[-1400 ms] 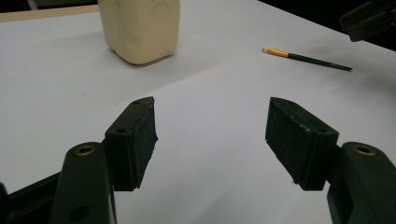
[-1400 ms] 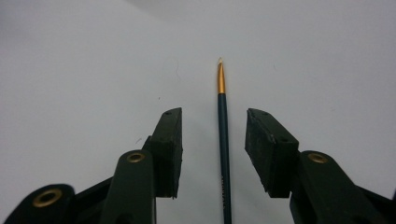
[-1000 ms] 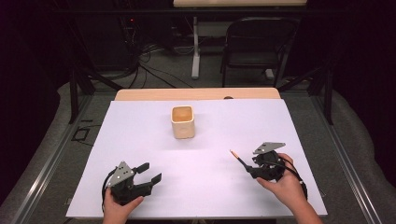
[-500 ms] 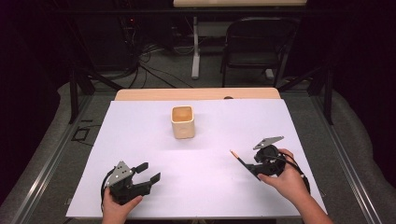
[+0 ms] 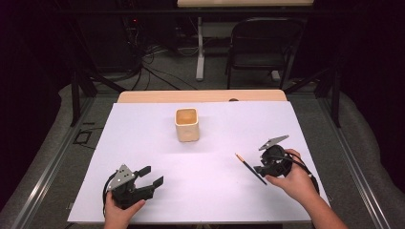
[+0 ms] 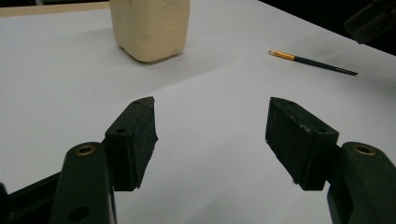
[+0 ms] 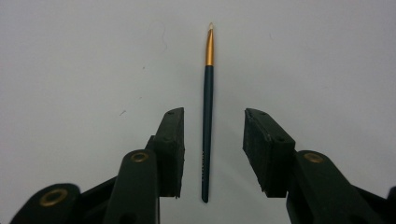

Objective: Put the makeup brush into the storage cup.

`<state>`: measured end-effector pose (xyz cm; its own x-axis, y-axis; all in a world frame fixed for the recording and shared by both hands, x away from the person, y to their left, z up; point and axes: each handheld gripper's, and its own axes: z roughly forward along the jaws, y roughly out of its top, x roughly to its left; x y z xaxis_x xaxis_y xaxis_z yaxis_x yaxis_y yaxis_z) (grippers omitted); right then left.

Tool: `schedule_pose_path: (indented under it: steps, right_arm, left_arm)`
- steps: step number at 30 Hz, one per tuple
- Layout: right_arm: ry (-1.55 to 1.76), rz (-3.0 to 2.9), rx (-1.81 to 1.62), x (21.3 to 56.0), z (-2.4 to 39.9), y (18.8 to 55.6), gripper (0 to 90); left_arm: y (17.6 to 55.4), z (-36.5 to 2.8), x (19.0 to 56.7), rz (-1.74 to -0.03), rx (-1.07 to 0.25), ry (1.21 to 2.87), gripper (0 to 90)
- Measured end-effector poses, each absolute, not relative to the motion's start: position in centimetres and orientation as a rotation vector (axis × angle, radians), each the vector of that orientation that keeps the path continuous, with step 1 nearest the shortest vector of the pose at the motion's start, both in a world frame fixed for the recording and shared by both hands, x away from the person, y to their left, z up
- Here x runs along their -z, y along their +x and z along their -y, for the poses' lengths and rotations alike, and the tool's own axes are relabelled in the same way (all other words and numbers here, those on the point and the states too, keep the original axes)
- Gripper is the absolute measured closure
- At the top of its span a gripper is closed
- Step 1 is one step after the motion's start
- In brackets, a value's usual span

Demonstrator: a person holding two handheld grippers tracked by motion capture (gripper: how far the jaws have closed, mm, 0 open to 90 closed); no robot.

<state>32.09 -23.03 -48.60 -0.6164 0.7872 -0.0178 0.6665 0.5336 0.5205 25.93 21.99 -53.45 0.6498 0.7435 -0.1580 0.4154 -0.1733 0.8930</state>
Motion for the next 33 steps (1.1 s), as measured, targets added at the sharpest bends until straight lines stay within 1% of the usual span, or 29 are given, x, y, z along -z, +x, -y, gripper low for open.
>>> schedule_pose_path:
  steps: [8,22,24,25,30,33]
  right_arm:
    - [1.234,-2.567,-0.629,48.5,23.0,32.8,59.3]
    - [1.246,-2.623,-0.515,48.5,22.7,33.8,56.8]
    - [1.240,-2.610,-0.538,48.7,22.7,33.9,56.4]
    - [1.246,-2.630,-0.484,48.5,22.6,33.9,56.4]
    - [1.249,-2.652,-0.437,48.5,22.5,34.1,55.9]
    - [1.244,-2.640,-0.463,49.0,22.7,34.2,55.7]
  left_arm:
    - [25.9,-22.0,53.5,-0.930,-0.385,1.801,33.7]
    - [26.0,-22.0,53.6,-0.933,-0.382,1.803,33.7]
    - [26.0,-22.0,53.6,-0.934,-0.380,1.803,33.7]
    - [26.0,-22.0,53.6,-0.934,-0.380,1.804,33.7]
    - [26.0,-22.0,53.6,-0.926,-0.379,1.811,33.7]
    - [26.0,-21.9,53.6,-0.925,-0.380,1.813,33.7]
